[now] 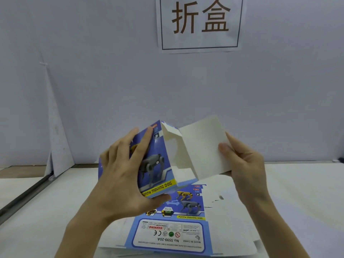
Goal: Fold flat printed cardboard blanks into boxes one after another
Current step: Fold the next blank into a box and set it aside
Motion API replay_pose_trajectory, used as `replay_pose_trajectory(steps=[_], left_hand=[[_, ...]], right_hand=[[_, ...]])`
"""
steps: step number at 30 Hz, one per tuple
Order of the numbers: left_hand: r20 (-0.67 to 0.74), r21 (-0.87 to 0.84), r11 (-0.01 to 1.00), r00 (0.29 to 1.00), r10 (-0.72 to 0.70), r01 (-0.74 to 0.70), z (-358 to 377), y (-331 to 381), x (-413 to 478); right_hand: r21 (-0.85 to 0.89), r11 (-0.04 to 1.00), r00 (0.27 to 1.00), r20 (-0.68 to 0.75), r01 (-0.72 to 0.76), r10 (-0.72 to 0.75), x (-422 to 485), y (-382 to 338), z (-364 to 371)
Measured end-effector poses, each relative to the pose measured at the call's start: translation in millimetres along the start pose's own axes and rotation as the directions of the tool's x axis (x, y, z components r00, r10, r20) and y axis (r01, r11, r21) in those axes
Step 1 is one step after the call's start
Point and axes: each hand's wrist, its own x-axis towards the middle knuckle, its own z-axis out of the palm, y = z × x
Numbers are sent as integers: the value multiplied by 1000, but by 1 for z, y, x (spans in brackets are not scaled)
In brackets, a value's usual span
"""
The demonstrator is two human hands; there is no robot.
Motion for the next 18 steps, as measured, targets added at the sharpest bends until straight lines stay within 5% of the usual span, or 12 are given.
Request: replay_pose_trajectory(steps=[3,5,8,12,16,18], left_hand=[[24,84,996,1000,-2,0,5,4,1],[13,157,988,1000,-1,-1,8,6,3],[-3,198,980,1000,2,-2,11,9,4],[-38,145,989,998,40,-34,14,18,4],[-78,12,997,994,79,-78,16,37,4],[-81,33,995,992,94,-92,15,40,5]], right_hand=[[-321,905,952,-26,280,-304,-4,4,8],[-322,890,943,31,323,-331,-6,3,11],[-14,995,969,228,100,-94,-7,-8,16],[258,900,868,452,-350,208,-11,-18,17],[182,858,799,494,-481,343,-13,-11,23],[216,893,848,461,-394,262,-12,-12,20]])
